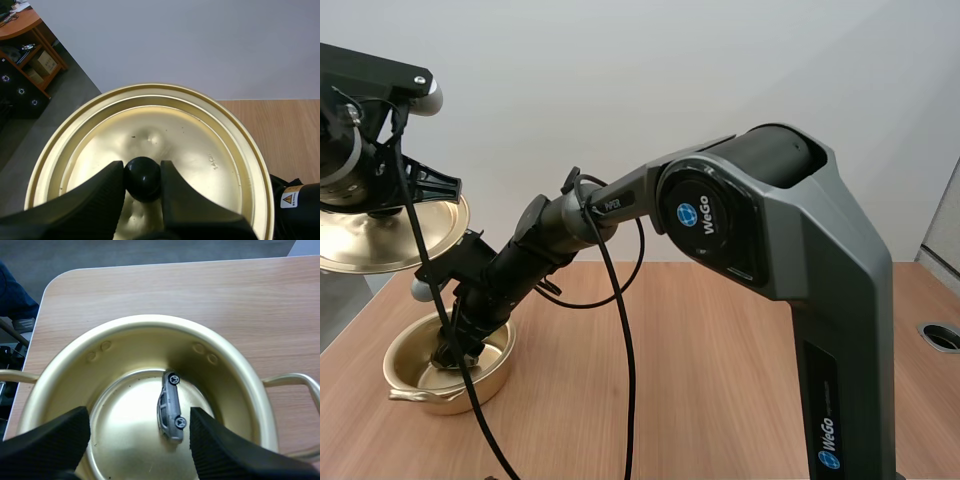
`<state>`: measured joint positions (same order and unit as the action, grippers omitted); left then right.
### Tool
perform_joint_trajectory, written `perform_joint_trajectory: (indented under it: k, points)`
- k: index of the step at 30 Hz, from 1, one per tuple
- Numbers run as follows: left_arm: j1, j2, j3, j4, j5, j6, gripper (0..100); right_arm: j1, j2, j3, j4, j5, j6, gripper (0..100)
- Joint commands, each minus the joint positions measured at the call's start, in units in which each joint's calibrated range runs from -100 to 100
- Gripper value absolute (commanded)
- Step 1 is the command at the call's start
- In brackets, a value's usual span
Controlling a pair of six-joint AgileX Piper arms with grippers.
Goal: Open the pot, put the car inside, and close it
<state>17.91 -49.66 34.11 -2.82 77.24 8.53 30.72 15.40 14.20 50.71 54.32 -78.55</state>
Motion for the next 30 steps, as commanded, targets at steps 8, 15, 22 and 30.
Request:
perform_joint_trajectory:
  k: [8,15,22,30]
  points:
    - [0.03,0.01,-0.01,0.20,0.02,-0.06,0,0.05,-0.03,-0.05,5.23,-9.21,0.02,97]
    - [0.03,0.01,-0.01,0.53,0.02,-0.06,0,0.05,-0.16,-0.05,2.00,-5.49,0.29,100]
    - [0.03,0.01,-0.14,0.52,-0.51,-0.06,0,0.05,-0.91,-0.05,-4.25,-5.39,0.20,100]
    - [0.03,0.01,-0.12,0.52,-0.72,-0.06,0,-0.36,-6.14,-0.05,-4.25,-14.52,0.38,100]
